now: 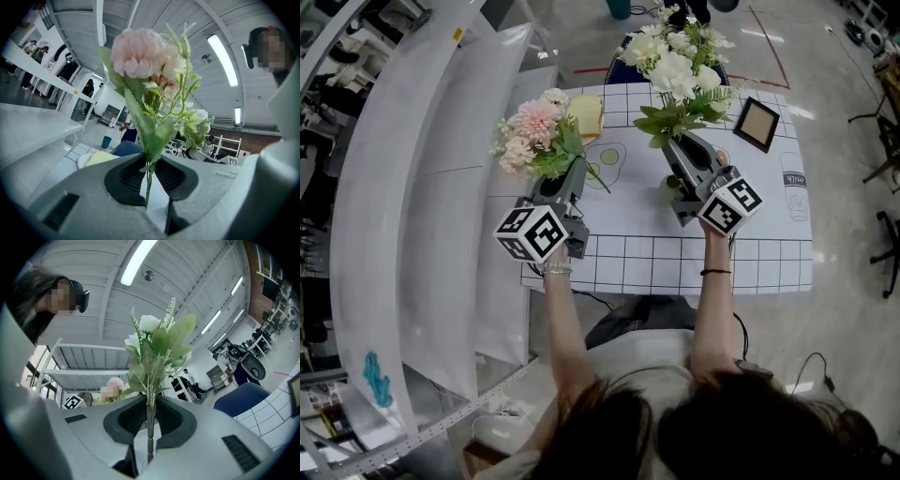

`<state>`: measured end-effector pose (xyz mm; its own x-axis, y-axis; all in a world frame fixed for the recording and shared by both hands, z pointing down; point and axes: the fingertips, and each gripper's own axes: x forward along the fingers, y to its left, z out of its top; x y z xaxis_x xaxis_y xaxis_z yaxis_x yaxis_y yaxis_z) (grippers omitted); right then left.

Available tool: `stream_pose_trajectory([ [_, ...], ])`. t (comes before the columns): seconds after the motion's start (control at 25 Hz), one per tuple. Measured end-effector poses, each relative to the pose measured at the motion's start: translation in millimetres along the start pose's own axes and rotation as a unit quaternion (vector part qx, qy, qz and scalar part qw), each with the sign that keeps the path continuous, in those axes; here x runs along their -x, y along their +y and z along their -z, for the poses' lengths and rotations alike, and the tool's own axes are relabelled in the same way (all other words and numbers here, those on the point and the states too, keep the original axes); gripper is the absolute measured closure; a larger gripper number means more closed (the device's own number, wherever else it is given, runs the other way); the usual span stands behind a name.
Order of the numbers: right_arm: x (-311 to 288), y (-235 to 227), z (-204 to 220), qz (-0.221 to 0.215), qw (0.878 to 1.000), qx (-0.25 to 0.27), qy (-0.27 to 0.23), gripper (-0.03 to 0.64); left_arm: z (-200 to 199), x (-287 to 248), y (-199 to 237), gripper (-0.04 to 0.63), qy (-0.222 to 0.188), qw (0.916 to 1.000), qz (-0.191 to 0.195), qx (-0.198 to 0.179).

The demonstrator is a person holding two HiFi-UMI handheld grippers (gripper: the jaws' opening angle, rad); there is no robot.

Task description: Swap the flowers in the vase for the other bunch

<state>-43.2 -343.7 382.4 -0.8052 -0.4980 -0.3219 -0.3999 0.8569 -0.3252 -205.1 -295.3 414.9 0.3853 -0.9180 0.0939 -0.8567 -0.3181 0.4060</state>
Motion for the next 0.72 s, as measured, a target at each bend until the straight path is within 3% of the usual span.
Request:
stream_pose_trajectory([
  [0.72,5.0,3.6,-0.9,-0.007,1.000,-0.004,0.000,0.565,6.7,-3.0,-6.3,0.535,0.007,1.0000,0.002,0.004],
])
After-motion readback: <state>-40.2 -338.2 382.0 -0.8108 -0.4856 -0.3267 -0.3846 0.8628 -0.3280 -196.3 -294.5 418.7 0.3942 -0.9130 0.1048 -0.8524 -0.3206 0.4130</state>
